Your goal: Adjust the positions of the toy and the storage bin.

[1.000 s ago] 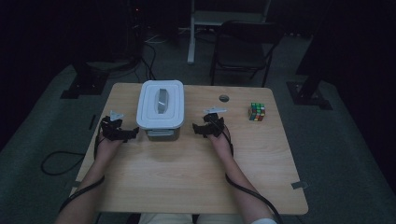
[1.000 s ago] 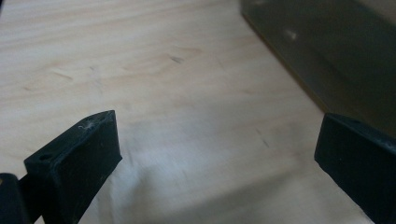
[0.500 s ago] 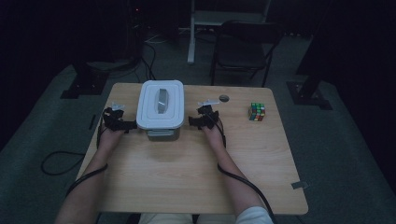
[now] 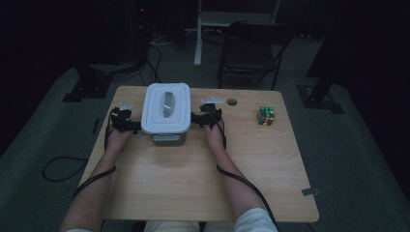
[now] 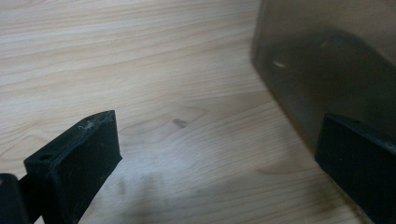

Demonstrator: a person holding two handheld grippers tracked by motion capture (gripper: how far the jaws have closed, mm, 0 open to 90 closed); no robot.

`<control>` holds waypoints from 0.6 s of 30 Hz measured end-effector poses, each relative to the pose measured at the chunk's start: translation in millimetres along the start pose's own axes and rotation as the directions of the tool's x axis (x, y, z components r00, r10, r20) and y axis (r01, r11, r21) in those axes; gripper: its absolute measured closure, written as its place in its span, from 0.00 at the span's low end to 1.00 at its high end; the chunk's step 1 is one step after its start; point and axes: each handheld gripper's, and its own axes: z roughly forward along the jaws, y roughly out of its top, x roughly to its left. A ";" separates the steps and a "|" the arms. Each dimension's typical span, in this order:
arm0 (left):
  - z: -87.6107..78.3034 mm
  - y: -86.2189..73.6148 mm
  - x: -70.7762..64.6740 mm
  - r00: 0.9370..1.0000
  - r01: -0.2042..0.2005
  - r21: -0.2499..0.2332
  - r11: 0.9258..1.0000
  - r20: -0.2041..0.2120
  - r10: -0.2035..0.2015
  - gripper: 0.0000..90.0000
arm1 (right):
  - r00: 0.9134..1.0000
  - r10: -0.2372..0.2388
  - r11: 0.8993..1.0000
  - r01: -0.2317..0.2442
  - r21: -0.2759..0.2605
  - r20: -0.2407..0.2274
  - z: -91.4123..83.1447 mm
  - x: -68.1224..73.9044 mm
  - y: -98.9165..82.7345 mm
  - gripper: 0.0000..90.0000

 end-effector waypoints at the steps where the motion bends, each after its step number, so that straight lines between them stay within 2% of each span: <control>1: 0.0 0.0 0.0 1.000 0.000 0.000 1.000 0.000 0.000 0.01 | 1.000 0.000 1.000 0.000 0.000 0.000 0.0 0.0 0.0 0.20; 3: 0.6 1.4 -1.6 1.000 0.004 0.002 1.000 0.008 -0.004 0.01 | 1.000 -0.018 1.000 0.018 0.000 0.004 1.5 3.4 1.1 0.20; 4: 1.3 2.3 -3.7 1.000 0.002 -0.001 1.000 0.013 -0.002 0.01 | 1.000 -0.024 1.000 0.024 0.009 -0.019 3.6 5.6 2.0 0.20; 7: 1.2 3.0 -4.3 1.000 -0.004 0.009 1.000 0.012 0.004 0.01 | 0.999 -0.022 1.000 0.022 0.017 -0.031 3.9 7.3 2.4 0.21; 9: 0.6 3.4 -4.0 1.000 0.011 0.020 1.000 0.020 -0.011 0.01 | 0.999 -0.004 1.000 0.005 0.021 -0.044 3.2 6.4 1.5 0.21; 10: -0.5 3.8 -5.6 1.000 0.011 0.027 1.000 0.018 -0.012 0.01 | 0.997 0.039 0.999 -0.037 0.038 -0.062 2.1 5.1 0.8 0.22; 14: -2.0 4.8 -9.6 1.000 -0.004 0.032 0.999 0.001 0.004 0.01 | 0.999 0.022 0.999 -0.021 0.030 -0.039 -1.7 8.3 0.2 0.24; 18: -2.1 3.7 -11.0 1.000 -0.006 0.025 1.000 0.001 0.006 0.01 | 0.999 0.010 1.000 -0.009 0.020 -0.044 -5.1 9.0 0.1 0.25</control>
